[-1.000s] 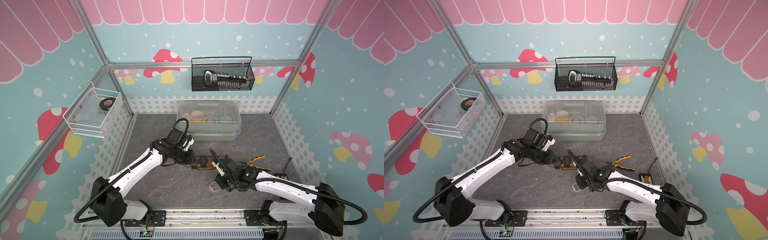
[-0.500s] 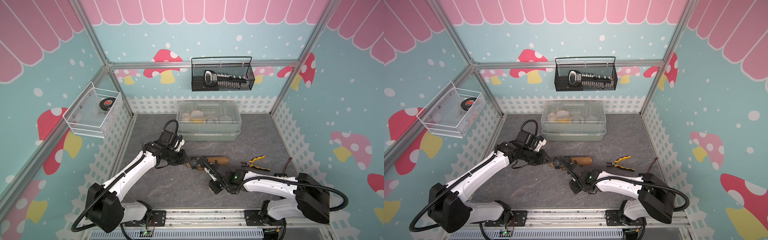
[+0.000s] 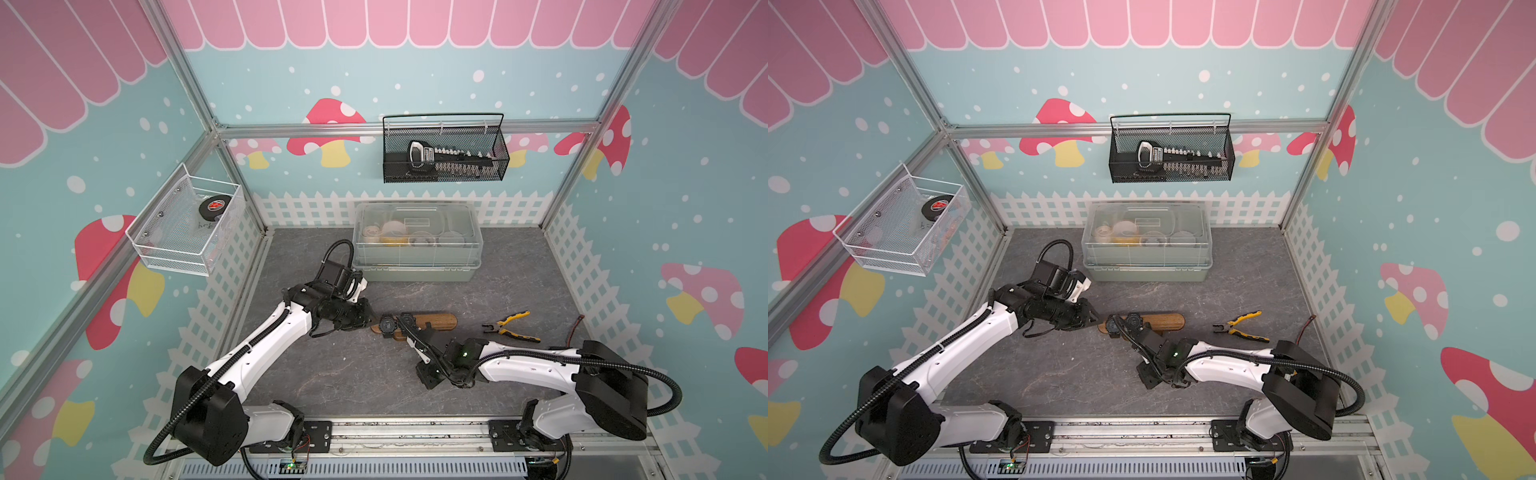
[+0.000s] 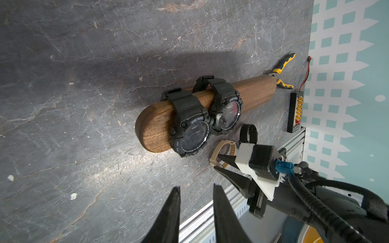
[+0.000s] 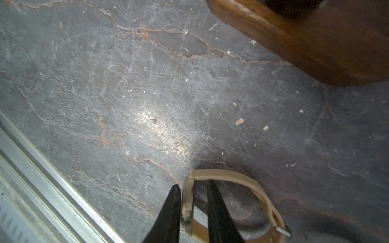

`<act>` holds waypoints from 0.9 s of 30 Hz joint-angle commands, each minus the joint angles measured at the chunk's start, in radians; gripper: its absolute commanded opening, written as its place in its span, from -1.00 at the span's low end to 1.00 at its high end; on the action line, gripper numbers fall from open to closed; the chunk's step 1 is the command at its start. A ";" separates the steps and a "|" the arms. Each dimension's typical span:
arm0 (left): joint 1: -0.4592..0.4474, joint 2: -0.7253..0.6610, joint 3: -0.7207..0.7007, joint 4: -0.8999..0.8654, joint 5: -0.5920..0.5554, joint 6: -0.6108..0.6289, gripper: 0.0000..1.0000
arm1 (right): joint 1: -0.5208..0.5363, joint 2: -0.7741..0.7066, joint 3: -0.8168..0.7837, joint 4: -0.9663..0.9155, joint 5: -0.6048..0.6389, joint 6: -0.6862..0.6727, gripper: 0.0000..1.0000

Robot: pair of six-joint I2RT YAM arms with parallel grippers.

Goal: Place watch on stand
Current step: Pick up the watch at the center of the board.

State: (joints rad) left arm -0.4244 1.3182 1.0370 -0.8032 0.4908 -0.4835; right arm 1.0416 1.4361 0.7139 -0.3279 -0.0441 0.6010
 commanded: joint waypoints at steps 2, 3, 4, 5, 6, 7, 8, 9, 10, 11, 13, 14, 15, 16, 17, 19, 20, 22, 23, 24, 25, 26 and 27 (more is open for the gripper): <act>0.010 -0.025 -0.012 0.009 0.015 -0.007 -0.45 | 0.005 0.013 0.004 0.015 -0.015 0.010 -0.67; 0.010 -0.024 -0.013 0.010 0.015 -0.008 -0.45 | 0.005 0.013 0.003 0.018 -0.017 0.012 -0.69; 0.010 -0.024 -0.014 0.010 0.015 -0.007 -0.45 | 0.005 0.011 0.004 0.018 -0.020 0.012 -0.71; 0.010 -0.024 -0.012 0.010 0.018 -0.007 -0.45 | 0.006 0.010 0.003 0.022 -0.022 0.013 -0.73; 0.009 -0.025 -0.013 0.010 0.017 -0.007 -0.45 | 0.006 0.007 0.003 0.024 -0.025 0.014 -0.76; 0.010 -0.024 -0.013 0.010 0.018 -0.007 -0.45 | 0.005 0.004 0.003 0.027 -0.031 0.013 -0.79; 0.009 -0.025 -0.015 0.010 0.018 -0.007 -0.45 | 0.006 0.000 0.004 0.032 -0.037 0.011 -0.81; 0.009 -0.024 -0.014 0.011 0.019 -0.007 -0.45 | 0.006 -0.007 0.005 0.035 -0.046 0.009 -0.83; 0.010 -0.023 -0.015 0.012 0.019 -0.007 -0.45 | 0.004 -0.012 0.006 0.038 -0.055 0.007 -0.85; 0.009 -0.024 -0.017 0.011 0.020 -0.007 -0.45 | 0.003 -0.019 0.008 0.041 -0.064 0.003 -0.86; 0.010 -0.023 -0.017 0.011 0.021 -0.006 -0.45 | 0.000 -0.037 0.009 0.046 -0.079 -0.002 -0.87; 0.009 -0.023 -0.017 0.010 0.020 -0.006 -0.44 | -0.004 -0.047 0.013 0.048 -0.093 -0.006 -0.87; 0.010 -0.023 -0.017 0.011 0.022 -0.006 -0.45 | -0.009 -0.058 0.012 0.049 -0.103 -0.008 -0.88; 0.010 -0.022 -0.016 0.013 0.024 -0.004 -0.45 | -0.017 -0.067 0.015 0.052 -0.115 -0.007 -0.89; 0.010 -0.024 -0.016 0.013 0.023 -0.004 -0.45 | -0.025 -0.077 0.016 0.053 -0.127 -0.007 -0.89; 0.010 -0.023 -0.015 0.016 0.027 -0.004 -0.44 | -0.046 -0.102 0.014 0.055 -0.159 -0.008 -0.90; 0.009 -0.023 -0.015 0.016 0.028 -0.004 -0.45 | -0.059 -0.114 0.012 0.060 -0.178 -0.004 -0.90; 0.010 -0.021 -0.014 0.016 0.030 -0.003 -0.45 | -0.091 -0.141 0.008 0.071 -0.221 0.004 -0.90; 0.010 -0.021 -0.017 0.017 0.031 -0.004 -0.44 | -0.107 -0.156 0.006 0.075 -0.247 0.010 -0.90; 0.009 -0.020 -0.017 0.016 0.031 -0.003 -0.43 | -0.126 -0.170 0.003 0.084 -0.273 0.017 -0.90; 0.010 -0.018 -0.019 0.016 0.032 -0.004 -0.42 | -0.143 -0.186 -0.001 0.089 -0.296 0.023 -0.90; 0.010 -0.018 -0.022 0.016 0.032 -0.004 -0.41 | -0.163 -0.203 -0.006 0.096 -0.321 0.034 -0.90; 0.010 -0.015 -0.024 0.016 0.031 -0.004 -0.41 | -0.184 -0.222 -0.008 0.104 -0.345 0.042 -0.90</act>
State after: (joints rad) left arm -0.4198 1.3178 1.0309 -0.7982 0.5106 -0.4831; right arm 0.8948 1.2625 0.7136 -0.2642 -0.2886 0.6167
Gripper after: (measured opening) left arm 0.294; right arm 0.064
